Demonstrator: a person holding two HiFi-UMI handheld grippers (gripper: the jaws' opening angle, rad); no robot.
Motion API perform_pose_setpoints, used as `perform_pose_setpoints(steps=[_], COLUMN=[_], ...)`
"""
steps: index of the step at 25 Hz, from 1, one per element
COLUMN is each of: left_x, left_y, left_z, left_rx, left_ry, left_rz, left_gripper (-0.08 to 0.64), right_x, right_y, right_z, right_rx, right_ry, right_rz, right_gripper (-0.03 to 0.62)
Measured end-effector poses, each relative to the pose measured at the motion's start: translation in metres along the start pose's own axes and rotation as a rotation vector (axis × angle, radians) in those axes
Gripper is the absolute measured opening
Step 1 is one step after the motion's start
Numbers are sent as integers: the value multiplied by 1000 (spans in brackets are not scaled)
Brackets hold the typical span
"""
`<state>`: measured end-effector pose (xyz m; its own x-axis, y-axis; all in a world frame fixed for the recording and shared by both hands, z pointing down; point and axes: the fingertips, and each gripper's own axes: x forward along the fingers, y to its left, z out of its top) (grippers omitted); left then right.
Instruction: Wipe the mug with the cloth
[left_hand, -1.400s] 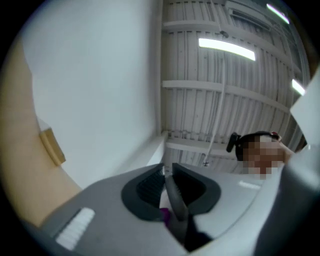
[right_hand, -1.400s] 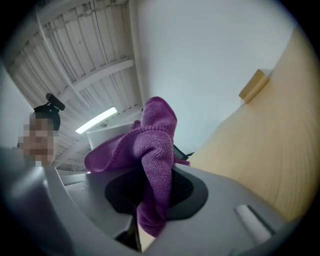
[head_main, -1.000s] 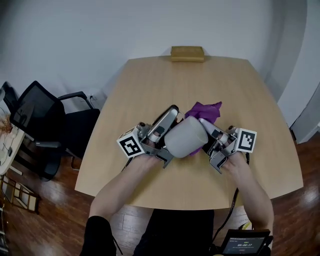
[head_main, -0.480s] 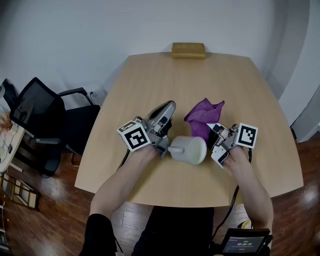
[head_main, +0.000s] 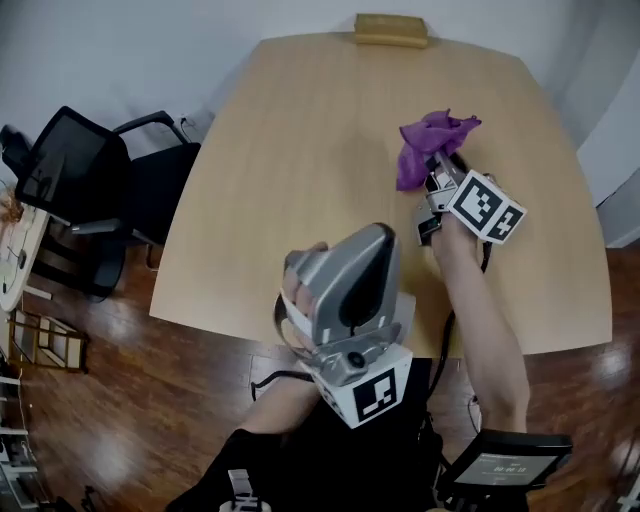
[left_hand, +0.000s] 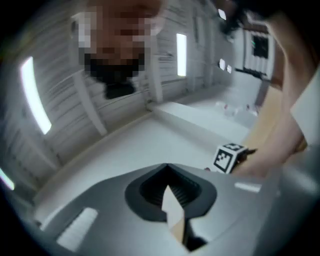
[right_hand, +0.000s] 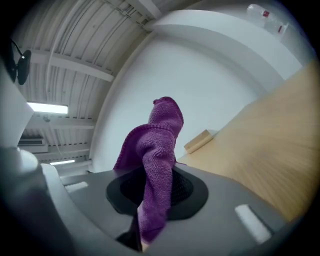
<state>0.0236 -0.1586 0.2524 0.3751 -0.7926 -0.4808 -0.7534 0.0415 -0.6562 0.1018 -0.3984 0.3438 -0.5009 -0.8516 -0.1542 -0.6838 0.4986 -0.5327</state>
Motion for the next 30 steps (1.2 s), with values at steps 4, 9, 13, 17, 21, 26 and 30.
perform_pose_setpoints(steps=[4,9,13,17,21,26,30], left_x=[28,24,-7,-24,-41,-29,-16], left_y=[-63,-79,-61,-56,-78,-107,-120], left_z=[-23,-67,-113,-182,-214,-200,-192], left_rx=[150,-115,-186,-4,256,275,292], left_ry=[86,178,216,320,285,243,238], left_rz=[-154,-488,-721,-938,-1136,-1140,-1085], left_gripper=[20,23,43,118,185,184,178], right_x=[11,-20,-62,-94,-107,-93,-87], right_y=[-9,-26,-28,-7,31,41,43], right_z=[-5,19,22,6,-9,-38,-51], right_rx=[91,141,167,125,-41,-91,-163], right_ry=[-36,-25,99,183,267,372,425], right_rz=[-15,81,158,264,364,312,275], right_gripper=[60,60,61,61,61,61,63])
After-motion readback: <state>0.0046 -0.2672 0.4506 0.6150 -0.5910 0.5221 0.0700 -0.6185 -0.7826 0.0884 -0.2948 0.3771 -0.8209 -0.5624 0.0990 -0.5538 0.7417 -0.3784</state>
